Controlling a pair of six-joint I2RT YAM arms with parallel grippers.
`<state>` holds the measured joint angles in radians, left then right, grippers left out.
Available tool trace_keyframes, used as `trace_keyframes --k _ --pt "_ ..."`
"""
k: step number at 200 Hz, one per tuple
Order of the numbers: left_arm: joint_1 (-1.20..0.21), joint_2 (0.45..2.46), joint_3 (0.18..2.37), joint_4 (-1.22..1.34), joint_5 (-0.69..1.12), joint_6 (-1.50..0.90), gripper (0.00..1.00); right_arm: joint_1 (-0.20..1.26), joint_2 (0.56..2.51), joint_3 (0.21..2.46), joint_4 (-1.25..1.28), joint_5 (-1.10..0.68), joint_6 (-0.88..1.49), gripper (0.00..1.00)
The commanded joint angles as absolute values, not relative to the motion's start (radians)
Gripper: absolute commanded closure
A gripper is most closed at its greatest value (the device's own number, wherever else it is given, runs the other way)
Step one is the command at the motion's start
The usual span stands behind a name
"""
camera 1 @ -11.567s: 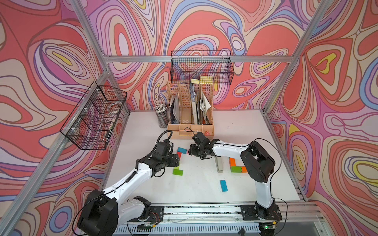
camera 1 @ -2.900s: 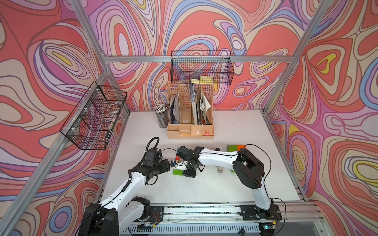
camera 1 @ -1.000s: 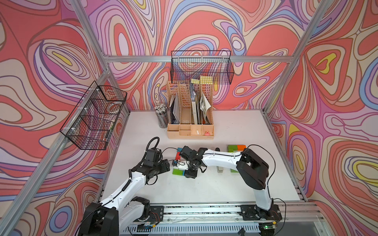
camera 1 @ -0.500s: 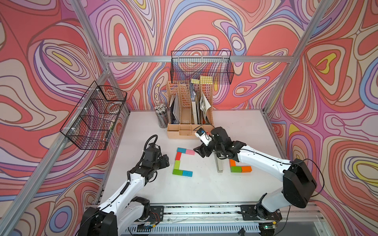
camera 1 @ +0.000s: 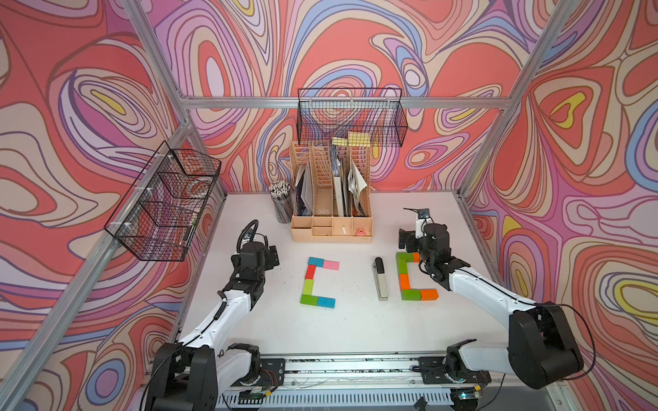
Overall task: Assemble the letter c with building blocks
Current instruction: Reset both arms
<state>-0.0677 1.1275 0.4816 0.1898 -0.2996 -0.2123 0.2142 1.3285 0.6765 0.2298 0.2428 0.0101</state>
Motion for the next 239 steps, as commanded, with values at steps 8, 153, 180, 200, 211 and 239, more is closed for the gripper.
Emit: trace_keyframes --k 8,153,180,200,211,239 --pt "-0.02 1.184 0.359 0.533 -0.274 -0.126 0.06 0.148 1.341 0.547 0.493 0.249 0.024 0.02" --pt "-0.006 1.533 0.35 0.927 -0.142 -0.066 0.01 0.048 1.707 0.453 0.99 0.281 0.056 0.02" --pt "-0.006 1.534 0.357 0.914 -0.126 -0.058 0.01 0.049 1.704 0.451 0.99 0.28 0.057 0.02" --pt "-0.006 1.535 0.363 0.907 -0.098 -0.048 0.01 0.048 1.707 0.451 0.996 0.281 0.055 0.02" --pt "-0.006 1.538 0.377 0.882 -0.045 -0.026 0.0 0.049 1.705 0.452 0.993 0.282 0.055 0.02" --pt "-0.006 1.537 0.382 0.872 -0.013 -0.014 0.01 0.049 1.706 0.451 0.992 0.281 0.055 0.02"
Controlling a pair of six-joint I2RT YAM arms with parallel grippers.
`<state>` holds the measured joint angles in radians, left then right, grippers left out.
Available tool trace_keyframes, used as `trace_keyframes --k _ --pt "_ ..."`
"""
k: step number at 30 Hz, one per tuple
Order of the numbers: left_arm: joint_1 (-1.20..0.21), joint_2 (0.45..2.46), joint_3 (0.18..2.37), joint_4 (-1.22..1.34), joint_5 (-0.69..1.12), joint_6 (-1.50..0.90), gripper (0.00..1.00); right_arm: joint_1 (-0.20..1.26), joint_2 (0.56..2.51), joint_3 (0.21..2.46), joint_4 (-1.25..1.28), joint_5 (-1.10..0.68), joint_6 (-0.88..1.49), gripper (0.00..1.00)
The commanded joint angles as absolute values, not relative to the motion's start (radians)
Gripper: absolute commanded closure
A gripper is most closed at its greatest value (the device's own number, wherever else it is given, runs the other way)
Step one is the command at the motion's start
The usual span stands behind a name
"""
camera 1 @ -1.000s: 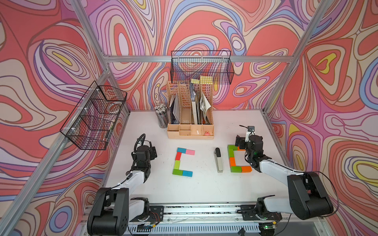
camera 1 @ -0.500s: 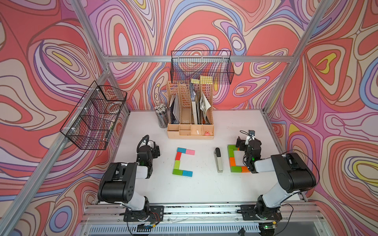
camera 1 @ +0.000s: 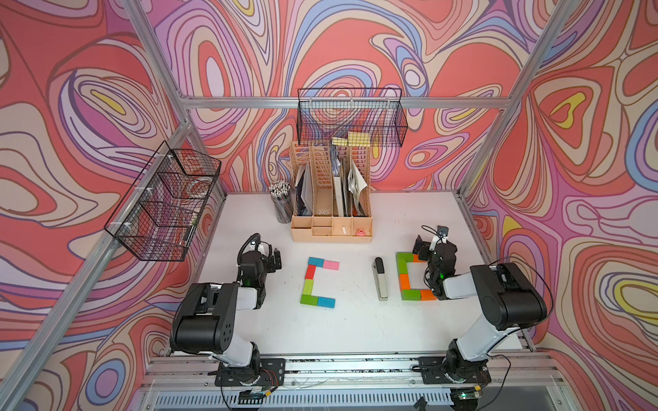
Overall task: Assemble the letter c with building blocks
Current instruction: Reset both arms
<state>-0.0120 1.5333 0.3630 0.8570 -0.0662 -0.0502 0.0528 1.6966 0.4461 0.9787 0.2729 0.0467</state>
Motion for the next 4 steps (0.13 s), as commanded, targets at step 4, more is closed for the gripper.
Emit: trace_keyframes --k 4 --pt "-0.006 1.539 0.385 0.868 -0.018 -0.016 0.01 0.048 1.706 0.451 0.993 0.281 0.055 0.02"
